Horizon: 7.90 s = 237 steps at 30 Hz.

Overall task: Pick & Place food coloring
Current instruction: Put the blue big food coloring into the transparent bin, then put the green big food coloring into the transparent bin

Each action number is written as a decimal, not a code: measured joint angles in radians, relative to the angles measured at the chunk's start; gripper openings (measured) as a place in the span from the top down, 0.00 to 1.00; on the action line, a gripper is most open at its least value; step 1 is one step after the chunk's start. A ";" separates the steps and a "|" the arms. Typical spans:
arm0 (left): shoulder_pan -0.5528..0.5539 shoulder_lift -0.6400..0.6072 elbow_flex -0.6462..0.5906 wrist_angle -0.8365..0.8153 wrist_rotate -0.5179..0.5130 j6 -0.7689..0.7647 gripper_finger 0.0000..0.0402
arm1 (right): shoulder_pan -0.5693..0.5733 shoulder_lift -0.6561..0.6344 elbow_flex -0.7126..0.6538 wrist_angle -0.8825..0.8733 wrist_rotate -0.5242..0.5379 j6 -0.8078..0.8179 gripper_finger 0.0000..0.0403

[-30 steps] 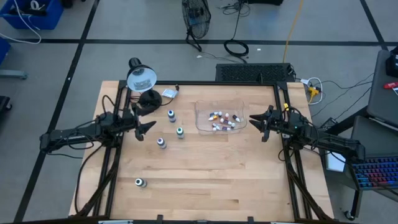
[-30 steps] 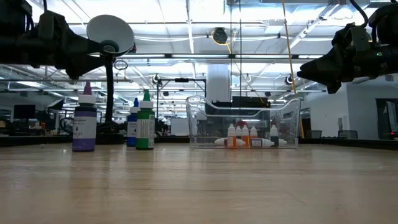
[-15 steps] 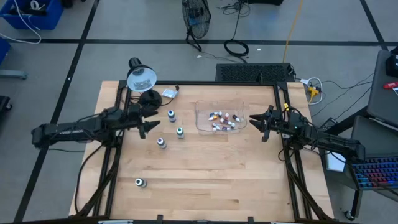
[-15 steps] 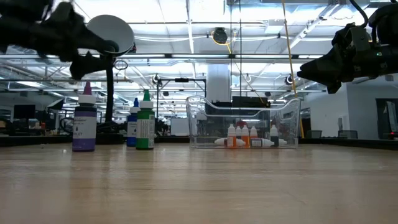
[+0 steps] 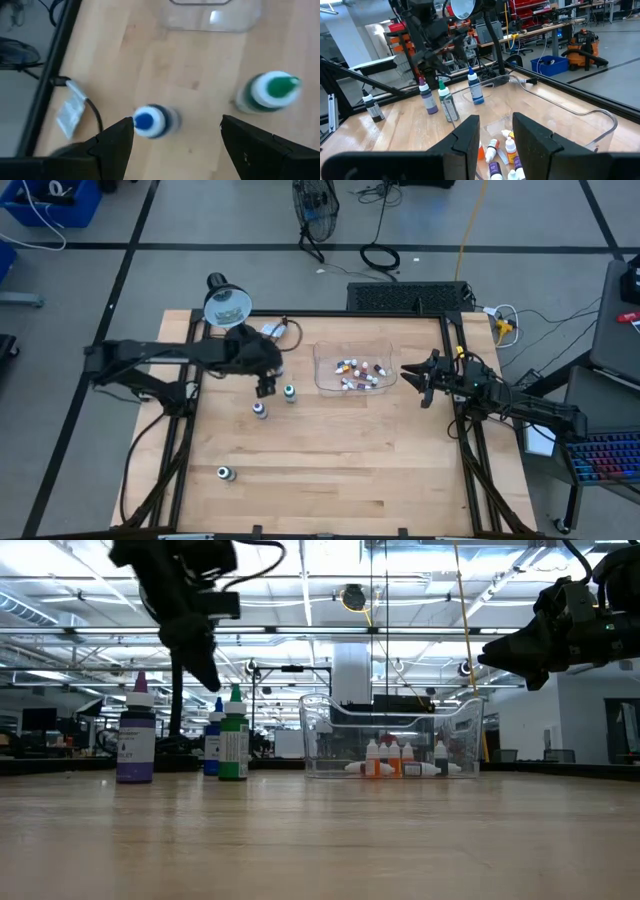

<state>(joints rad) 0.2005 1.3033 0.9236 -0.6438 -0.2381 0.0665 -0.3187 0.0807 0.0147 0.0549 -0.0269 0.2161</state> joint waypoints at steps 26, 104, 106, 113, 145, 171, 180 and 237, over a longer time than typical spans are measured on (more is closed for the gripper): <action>0.161 0.264 0.032 0.015 0.147 0.220 0.26 | 0.000 0.000 0.000 0.000 0.000 0.000 0.74; 0.047 0.751 0.842 -0.235 0.153 0.429 0.67 | 0.000 0.000 0.000 0.000 0.000 0.000 0.74; 0.075 0.776 0.842 -0.227 0.157 0.429 0.67 | 0.000 0.000 0.000 0.000 0.000 0.000 0.74; 0.170 0.821 0.842 -0.199 0.265 0.391 0.68 | 0.000 0.000 0.000 0.000 0.000 0.000 0.74; 0.074 0.585 0.841 -0.272 -0.017 0.267 0.37 | 0.000 0.000 0.000 0.000 0.000 0.000 0.74; -0.152 0.462 0.447 -0.486 0.109 0.010 0.40 | 0.000 0.001 0.000 0.000 0.000 0.000 0.74; -0.151 0.462 0.355 -0.325 0.109 0.049 0.40 | 0.000 0.001 0.000 0.000 0.000 0.000 0.74; -0.116 0.462 0.300 -0.211 0.134 0.050 0.60 | 0.000 0.001 0.000 0.000 0.000 0.000 0.74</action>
<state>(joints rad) 0.0848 1.7657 1.2236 -0.8543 -0.1036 0.1167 -0.3187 0.0818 0.0143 0.0549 -0.0269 0.2159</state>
